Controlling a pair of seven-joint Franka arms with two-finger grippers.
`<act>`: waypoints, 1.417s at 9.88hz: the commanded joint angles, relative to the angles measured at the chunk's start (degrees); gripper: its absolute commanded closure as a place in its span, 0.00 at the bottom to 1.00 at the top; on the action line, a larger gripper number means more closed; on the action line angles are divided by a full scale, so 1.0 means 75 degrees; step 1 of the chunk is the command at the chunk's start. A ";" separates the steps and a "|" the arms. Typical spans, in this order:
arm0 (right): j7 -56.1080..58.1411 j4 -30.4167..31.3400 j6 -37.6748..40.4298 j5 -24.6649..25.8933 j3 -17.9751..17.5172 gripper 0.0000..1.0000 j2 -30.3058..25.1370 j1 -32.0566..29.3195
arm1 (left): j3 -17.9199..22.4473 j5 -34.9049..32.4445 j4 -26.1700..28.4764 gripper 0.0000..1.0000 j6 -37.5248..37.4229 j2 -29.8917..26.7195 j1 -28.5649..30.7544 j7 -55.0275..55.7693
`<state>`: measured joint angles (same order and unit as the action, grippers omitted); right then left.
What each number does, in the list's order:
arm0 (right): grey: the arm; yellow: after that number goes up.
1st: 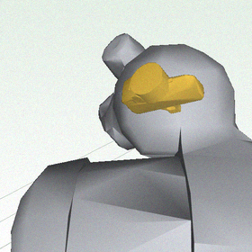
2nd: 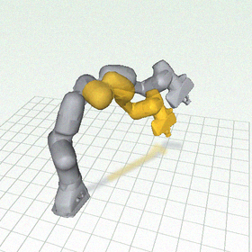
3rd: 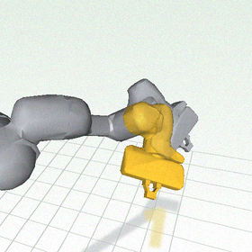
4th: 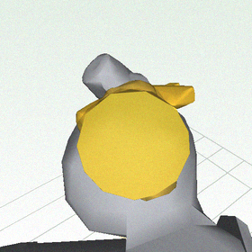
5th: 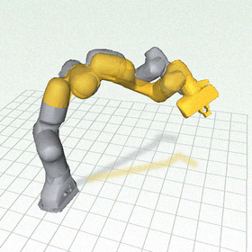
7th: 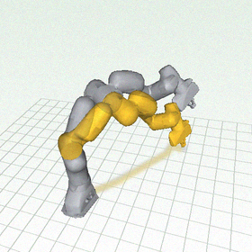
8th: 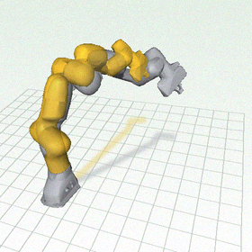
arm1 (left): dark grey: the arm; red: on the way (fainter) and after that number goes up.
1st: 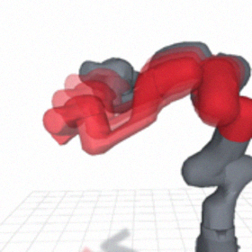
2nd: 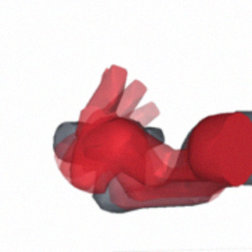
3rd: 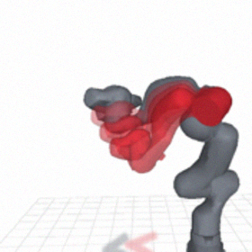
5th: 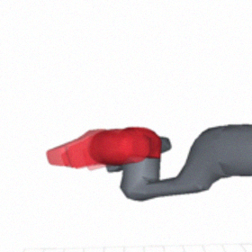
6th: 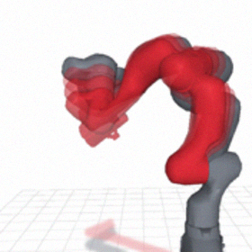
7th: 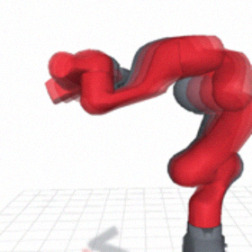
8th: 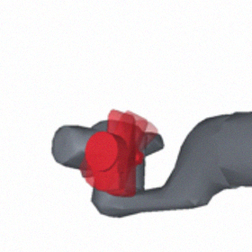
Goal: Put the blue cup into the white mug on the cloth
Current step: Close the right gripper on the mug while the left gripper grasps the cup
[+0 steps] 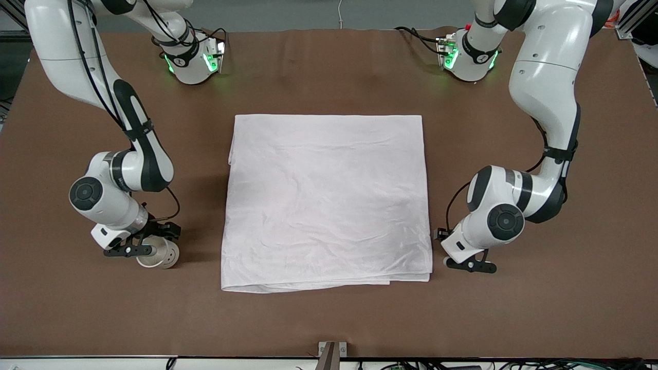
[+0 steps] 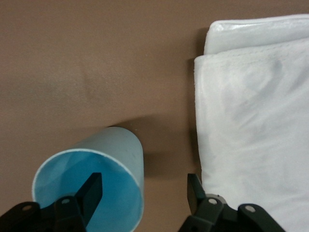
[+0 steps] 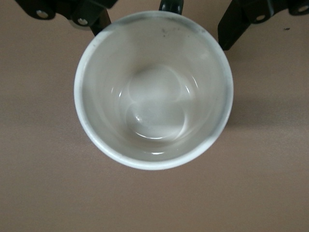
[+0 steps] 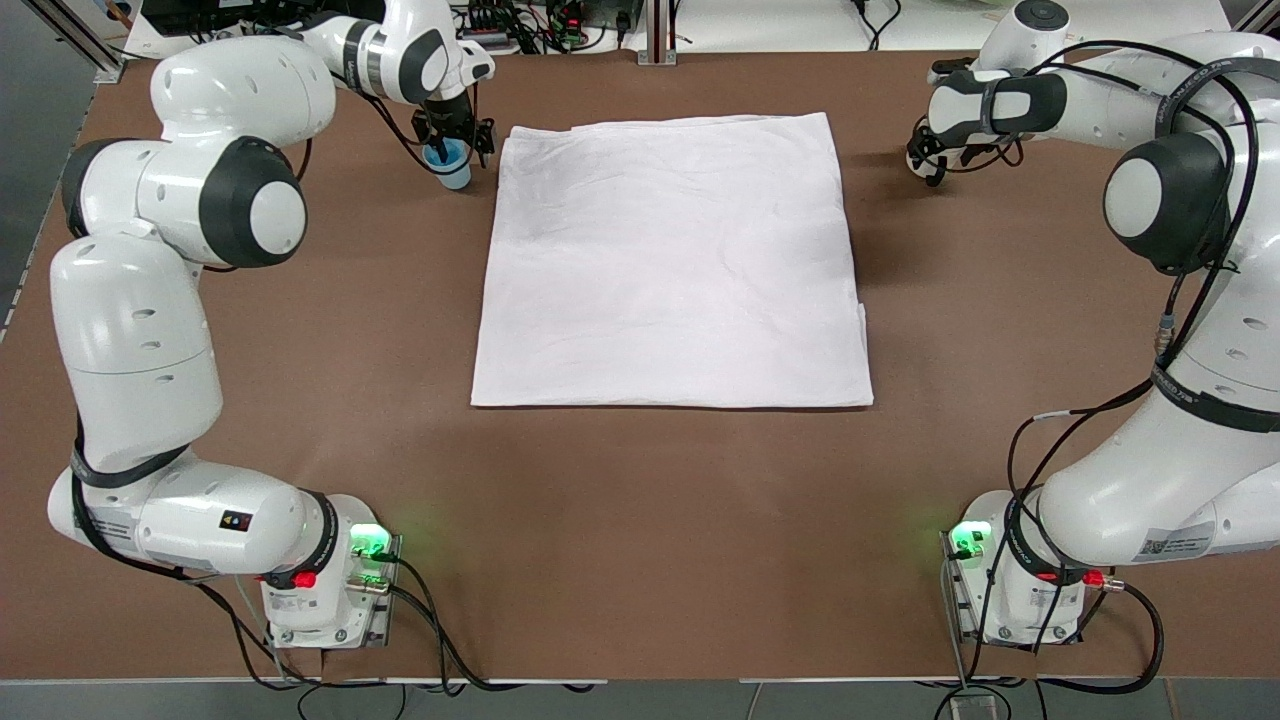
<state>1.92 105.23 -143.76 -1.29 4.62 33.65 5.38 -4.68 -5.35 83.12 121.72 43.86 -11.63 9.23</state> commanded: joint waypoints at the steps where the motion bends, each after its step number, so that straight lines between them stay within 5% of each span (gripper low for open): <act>1: 0.0037 -0.0109 -0.0015 -0.0051 -0.0065 0.23 0.0060 -0.0073 | 0.0003 -0.0166 -0.0032 0.60 0.0048 -0.0024 -0.0043 0.0176; 3: 0.0026 -0.0109 0.0020 -0.0051 -0.0065 0.47 0.0060 -0.0073 | 0.0003 -0.0166 -0.0021 0.91 0.0036 -0.0048 -0.0032 0.0164; 4: 0.0026 -0.0121 0.0020 -0.0051 -0.0065 0.50 0.0060 -0.0073 | 0.0003 -0.0166 -0.0021 1.00 0.0013 -0.0082 -0.0032 0.0152; 9: 0.0026 -0.0121 0.0032 -0.0051 -0.0076 0.98 0.0060 -0.0050 | 0.0003 -0.0166 0.0142 1.00 -0.0185 -0.0420 -0.0067 0.0105; 14: -0.0045 -0.0109 0.0428 -0.0063 -0.0100 1.00 -0.0150 0.0009 | -0.0020 -0.0178 0.0167 1.00 -0.1310 -0.1160 -0.0137 0.0140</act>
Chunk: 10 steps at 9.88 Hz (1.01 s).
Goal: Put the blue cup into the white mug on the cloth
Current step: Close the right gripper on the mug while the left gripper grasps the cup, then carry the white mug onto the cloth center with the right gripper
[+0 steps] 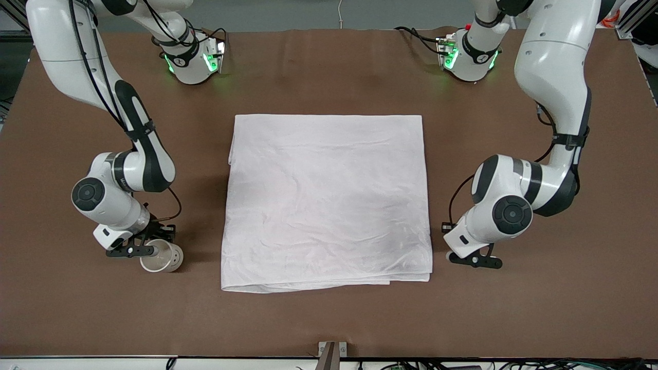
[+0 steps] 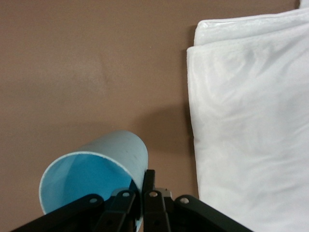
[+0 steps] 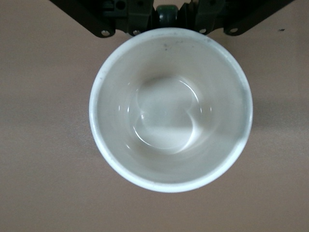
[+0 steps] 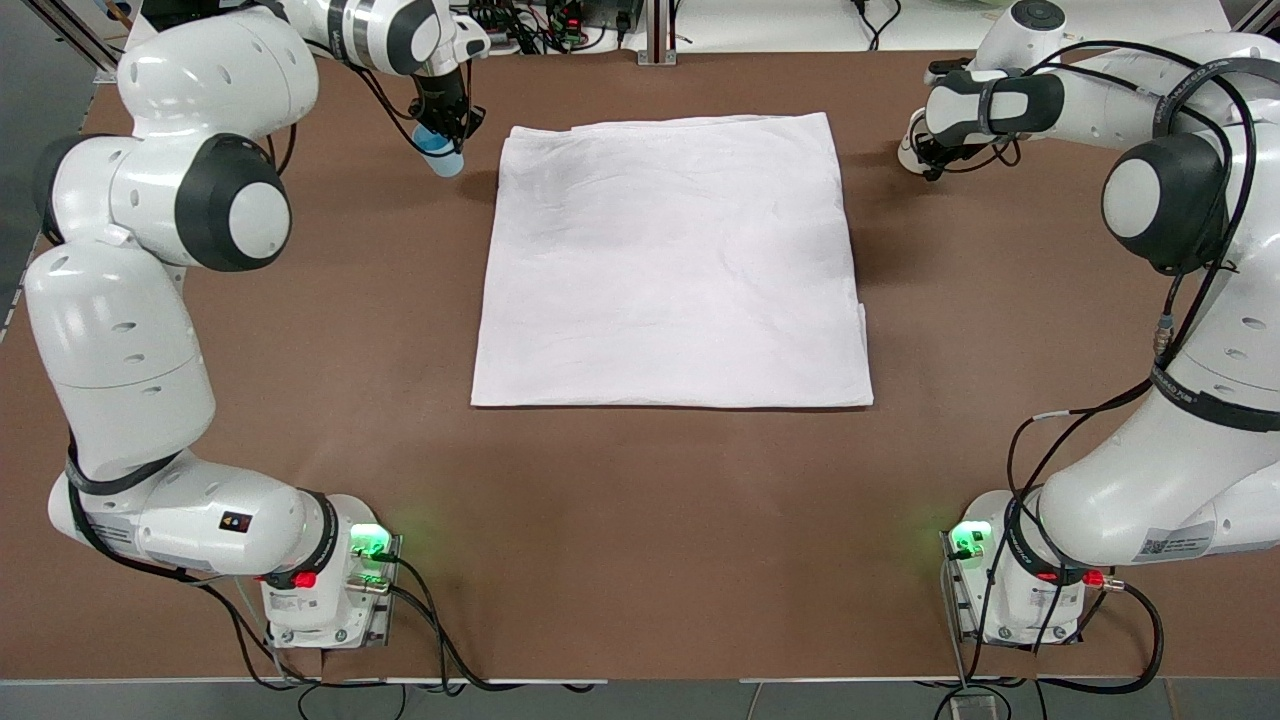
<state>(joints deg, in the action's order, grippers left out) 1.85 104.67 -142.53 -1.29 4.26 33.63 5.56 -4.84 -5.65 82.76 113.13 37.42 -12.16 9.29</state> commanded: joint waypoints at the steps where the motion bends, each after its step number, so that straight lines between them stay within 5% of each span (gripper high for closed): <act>1: -0.0036 -0.0035 0.0509 -0.0062 -0.0052 1.00 -0.0368 -0.0003 | -0.0011 -0.0138 0.0215 1.00 -0.0177 -0.0313 -0.0136 0.0133; 5: -0.0793 -0.0023 0.1611 -0.0507 -0.0309 1.00 -0.1598 0.0369 | 0.0012 -0.0149 0.0087 1.00 -0.0154 -0.0302 -0.0511 0.0144; 10: -0.3722 0.0000 0.1532 -0.0496 -0.0286 0.99 -0.1719 0.2839 | -0.0011 -0.0137 -0.0043 1.00 -0.0154 -0.0453 -0.0512 0.0144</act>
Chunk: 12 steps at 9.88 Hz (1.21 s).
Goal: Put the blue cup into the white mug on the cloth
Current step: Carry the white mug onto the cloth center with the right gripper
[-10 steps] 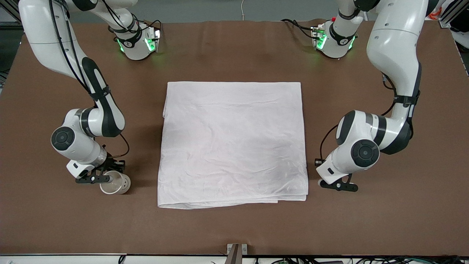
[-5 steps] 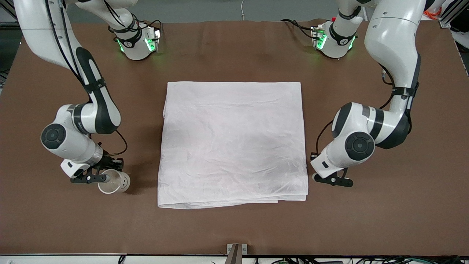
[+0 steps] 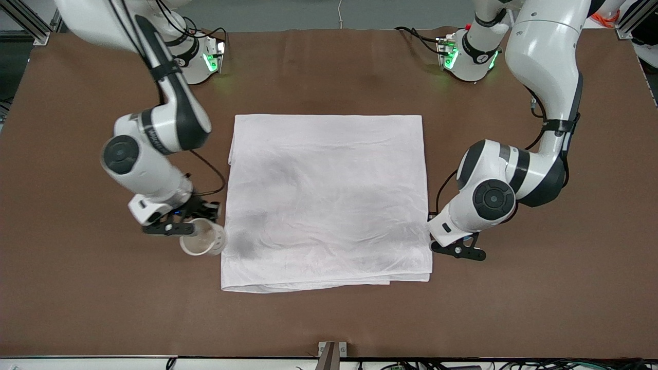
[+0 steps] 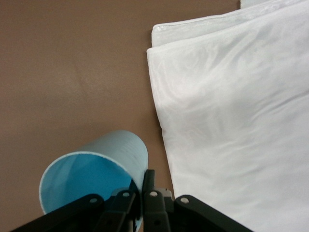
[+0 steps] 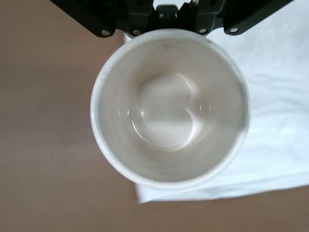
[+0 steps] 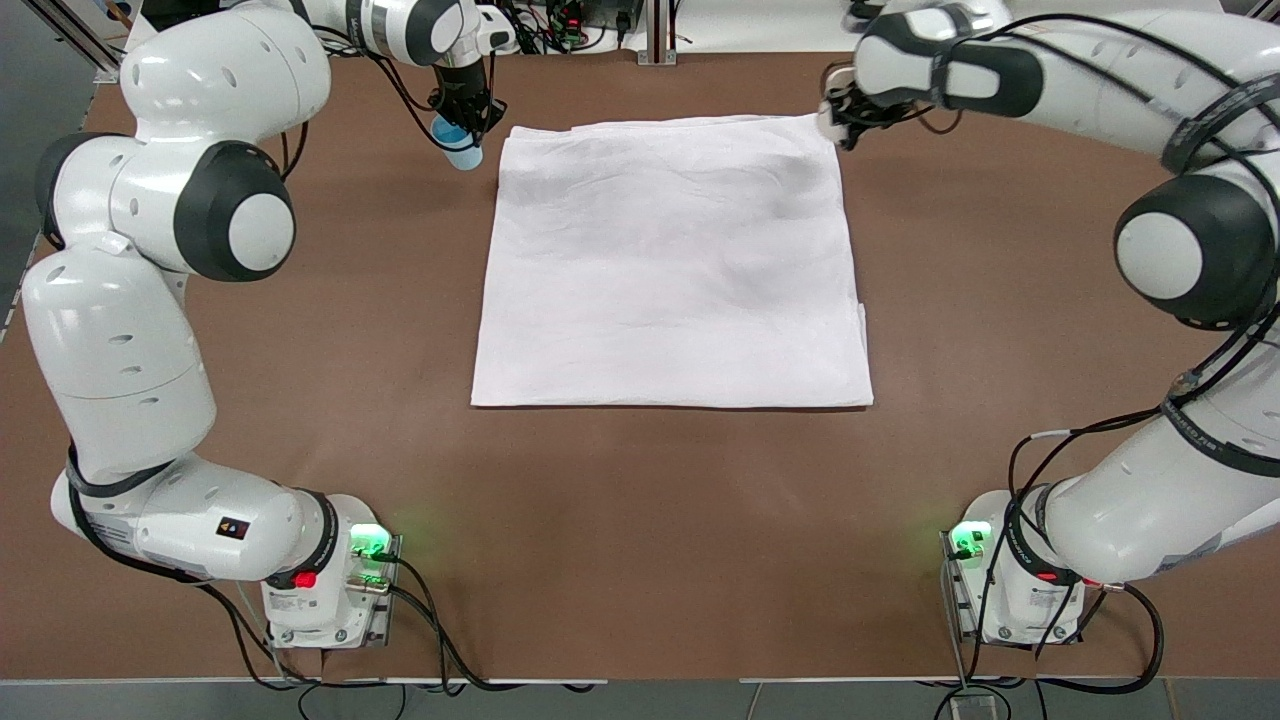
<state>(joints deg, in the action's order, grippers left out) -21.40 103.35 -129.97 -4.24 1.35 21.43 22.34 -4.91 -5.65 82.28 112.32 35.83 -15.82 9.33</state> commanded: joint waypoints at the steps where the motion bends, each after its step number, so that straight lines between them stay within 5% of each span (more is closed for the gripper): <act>1: -0.0871 0.0177 -0.0201 -0.0114 0.0101 0.98 -0.0092 0.1037 | -0.0002 -0.0138 0.0022 1.00 -0.0070 -0.0324 0.0000 0.0127; 5: -0.2523 0.0177 -0.1196 -0.0044 0.0125 0.99 0.0422 0.2643 | 0.0045 -0.0114 0.0022 1.00 -0.0058 -0.0523 0.0152 0.0209; 9: -0.2889 0.0200 -0.1572 0.0014 0.0160 0.96 0.1056 0.3057 | 0.0022 -0.0102 0.0163 1.00 -0.0293 -0.0535 0.0247 0.0198; 11: -0.2901 0.0189 -0.1666 0.0131 0.0183 0.86 0.1314 0.3151 | 0.0022 -0.0067 0.0139 1.00 -0.0258 -0.0524 0.0235 0.0198; 12: -0.2889 0.0189 -0.1666 0.0143 0.0183 0.55 0.1315 0.3162 | 0.0022 -0.0056 0.0093 1.00 -0.0246 -0.0524 0.0177 0.0209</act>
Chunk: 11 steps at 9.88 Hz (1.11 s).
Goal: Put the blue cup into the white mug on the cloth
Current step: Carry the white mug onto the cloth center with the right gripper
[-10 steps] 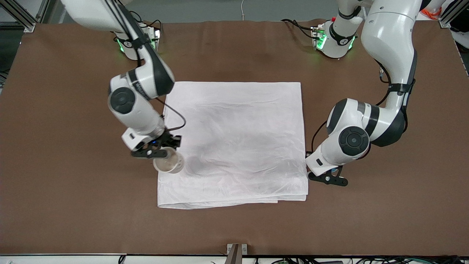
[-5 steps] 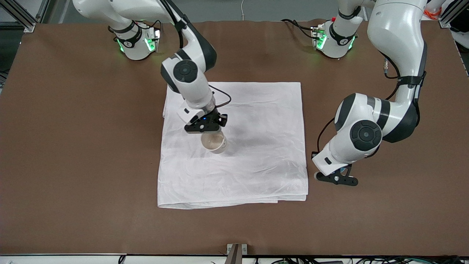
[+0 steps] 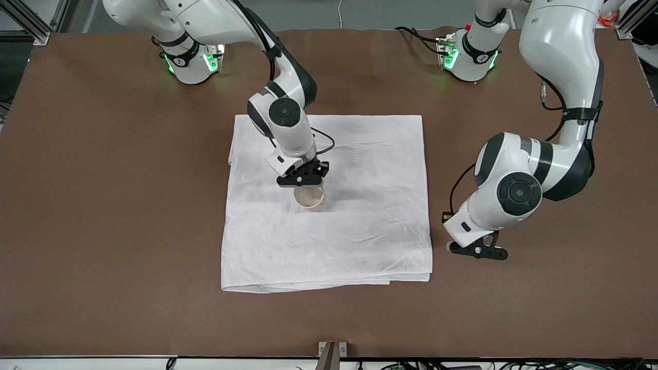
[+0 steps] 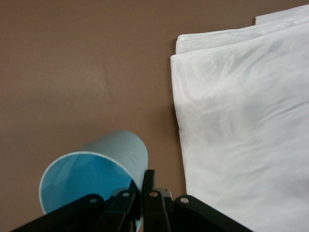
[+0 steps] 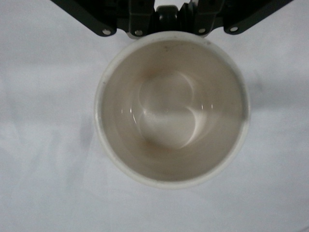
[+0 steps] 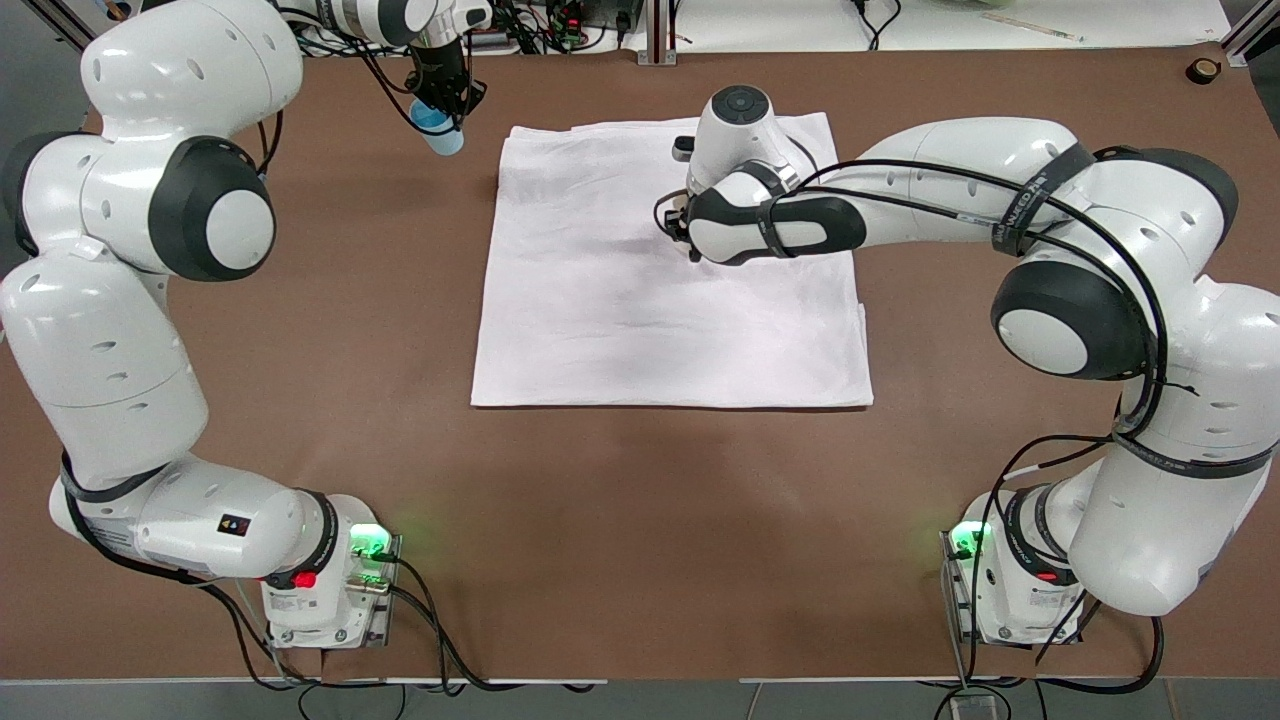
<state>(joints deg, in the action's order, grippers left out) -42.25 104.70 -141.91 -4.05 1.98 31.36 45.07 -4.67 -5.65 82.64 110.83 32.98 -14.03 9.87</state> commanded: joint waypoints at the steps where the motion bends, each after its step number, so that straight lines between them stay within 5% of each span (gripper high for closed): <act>1: -0.0098 -0.0003 -0.0064 0.0141 0.0100 0.12 0.0002 0.0154 | -0.0010 -0.0055 0.0021 1.00 -0.0047 -0.0144 -0.0075 0.0137; 2: -0.0097 -0.0003 -0.0040 0.0223 0.0112 0.00 0.0002 0.0189 | -0.0010 -0.0055 -0.0060 1.00 -0.0047 -0.0144 -0.0052 0.0126; 6: -0.0086 -0.0003 0.0765 0.0247 0.0088 0.00 -0.0289 0.0178 | -0.0010 -0.0079 -0.0341 1.00 -0.0047 0.0008 -0.0449 0.0265; 11: -0.0016 0.0068 0.2851 0.0247 0.0088 0.00 -0.2488 -0.0159 | -0.0010 -0.0079 -0.0787 1.00 -0.0035 0.0348 -0.1654 0.0454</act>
<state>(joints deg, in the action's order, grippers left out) -42.22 102.57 -123.46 -3.15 2.58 19.74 45.63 -5.11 -5.65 79.24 111.02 34.14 -23.34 12.55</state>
